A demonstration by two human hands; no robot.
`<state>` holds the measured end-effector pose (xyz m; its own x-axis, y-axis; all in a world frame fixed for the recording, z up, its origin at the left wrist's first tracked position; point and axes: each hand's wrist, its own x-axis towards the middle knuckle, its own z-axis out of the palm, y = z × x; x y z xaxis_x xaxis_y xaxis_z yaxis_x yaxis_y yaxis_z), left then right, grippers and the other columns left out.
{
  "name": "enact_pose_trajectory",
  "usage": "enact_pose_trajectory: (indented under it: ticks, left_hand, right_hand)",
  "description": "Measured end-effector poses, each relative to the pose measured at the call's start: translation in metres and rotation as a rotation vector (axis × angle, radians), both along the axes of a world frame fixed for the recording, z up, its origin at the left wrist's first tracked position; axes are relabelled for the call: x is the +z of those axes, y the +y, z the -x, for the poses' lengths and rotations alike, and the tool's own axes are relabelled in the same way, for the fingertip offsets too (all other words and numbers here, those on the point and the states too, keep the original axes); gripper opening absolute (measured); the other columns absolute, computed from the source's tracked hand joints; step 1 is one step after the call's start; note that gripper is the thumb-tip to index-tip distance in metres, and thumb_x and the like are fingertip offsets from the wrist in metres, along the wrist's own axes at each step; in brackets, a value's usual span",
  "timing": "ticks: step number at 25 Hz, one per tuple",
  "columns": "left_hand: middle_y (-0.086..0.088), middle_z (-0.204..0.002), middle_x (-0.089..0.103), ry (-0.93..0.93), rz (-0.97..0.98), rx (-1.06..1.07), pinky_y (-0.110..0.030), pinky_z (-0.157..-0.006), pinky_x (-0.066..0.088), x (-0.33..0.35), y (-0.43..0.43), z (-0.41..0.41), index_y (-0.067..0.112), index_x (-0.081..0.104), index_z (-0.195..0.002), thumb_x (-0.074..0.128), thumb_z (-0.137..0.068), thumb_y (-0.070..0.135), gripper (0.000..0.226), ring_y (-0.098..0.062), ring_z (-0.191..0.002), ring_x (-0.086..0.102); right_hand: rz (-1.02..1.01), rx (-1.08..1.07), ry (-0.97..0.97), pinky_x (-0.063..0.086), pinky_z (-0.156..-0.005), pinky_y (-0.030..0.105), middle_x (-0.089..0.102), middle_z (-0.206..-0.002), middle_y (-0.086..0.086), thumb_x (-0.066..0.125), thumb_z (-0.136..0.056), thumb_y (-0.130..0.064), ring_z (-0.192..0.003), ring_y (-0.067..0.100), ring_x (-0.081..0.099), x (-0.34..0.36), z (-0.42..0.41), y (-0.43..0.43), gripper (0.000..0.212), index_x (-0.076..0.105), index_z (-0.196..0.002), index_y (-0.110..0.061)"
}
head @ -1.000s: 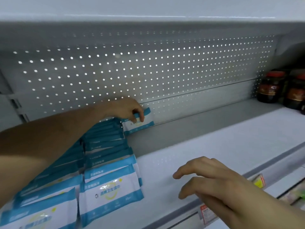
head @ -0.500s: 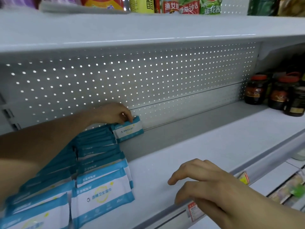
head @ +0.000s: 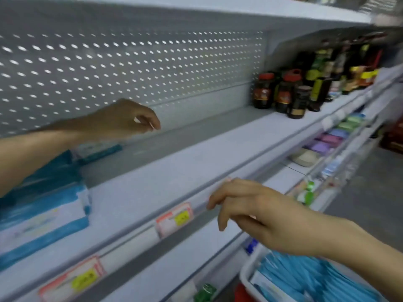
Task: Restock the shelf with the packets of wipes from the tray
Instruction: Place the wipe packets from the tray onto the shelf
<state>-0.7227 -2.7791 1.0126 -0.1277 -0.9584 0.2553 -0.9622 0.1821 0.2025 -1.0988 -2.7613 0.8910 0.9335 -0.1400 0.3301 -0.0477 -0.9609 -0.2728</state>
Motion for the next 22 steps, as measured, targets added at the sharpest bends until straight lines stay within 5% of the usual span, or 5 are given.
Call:
enact_pose_trajectory:
  ticks: [3, 7, 11, 18, 22]
  left_hand:
    - [0.009, -0.1, 0.075, 0.024, 0.037, -0.178, -0.024, -0.084, 0.056, -0.016, -0.022, 0.091, 0.021, 0.076, -0.105, 0.067, -0.089, -0.001, 0.028, -0.004, -0.093, 0.07]
    - [0.011, -0.106, 0.069, 0.045, 0.097, -0.365, -0.017, -0.082, 0.053, -0.044, -0.038, 0.196, 0.024, 0.073, -0.112, 0.065, -0.094, 0.012, 0.023, 0.0, -0.093, 0.066]
    - [0.011, -0.114, 0.069, 0.079, 0.063, -0.449, -0.033, -0.088, 0.055, -0.096, -0.056, 0.271, 0.029, 0.069, -0.117, 0.055, -0.088, 0.026, 0.033, -0.006, -0.098, 0.065]
    - [0.005, -0.121, 0.063, -0.236, -0.07, -0.49, -0.04, -0.076, 0.056, -0.241, -0.07, 0.313, 0.029, 0.059, -0.123, 0.05, -0.094, 0.027, 0.03, -0.023, -0.111, 0.061]
    - [0.006, -0.123, 0.064, -0.153, -0.215, -0.556, -0.042, -0.078, 0.056, -0.317, -0.06, 0.312, 0.029, 0.06, -0.125, 0.051, -0.094, 0.023, 0.034, -0.023, -0.111, 0.062]
  right_hand:
    - [0.02, -0.222, -0.017, 0.044, -0.098, 0.027, 0.059, -0.125, -0.008, 0.058, -0.094, -0.002, -0.118, 0.013, 0.056, 0.018, 0.046, -0.044, 0.028, 0.068, -0.107, -0.023]
    - [0.039, -0.589, 0.187, 0.052, -0.086, 0.045, 0.051, -0.125, -0.013, 0.054, -0.097, -0.022, -0.111, 0.016, 0.055, -0.028, 0.114, -0.087, 0.028, 0.056, -0.122, -0.036]
    - [-0.103, -0.84, 0.238, 0.053, -0.083, 0.045, 0.054, -0.123, -0.009, 0.056, -0.096, -0.021, -0.11, 0.018, 0.057, -0.057, 0.157, -0.105, 0.031, 0.056, -0.124, -0.034]
    - [-0.326, -1.161, 0.205, 0.054, -0.084, 0.043, 0.056, -0.121, -0.01, 0.06, -0.094, -0.022, -0.107, 0.018, 0.059, -0.136, 0.196, -0.082, 0.031, 0.057, -0.123, -0.034]
    - [-0.412, -1.291, 0.241, 0.053, -0.086, 0.041, 0.057, -0.124, -0.01, 0.064, -0.094, -0.019, -0.108, 0.017, 0.06, -0.184, 0.195, -0.037, 0.031, 0.059, -0.122, -0.031]
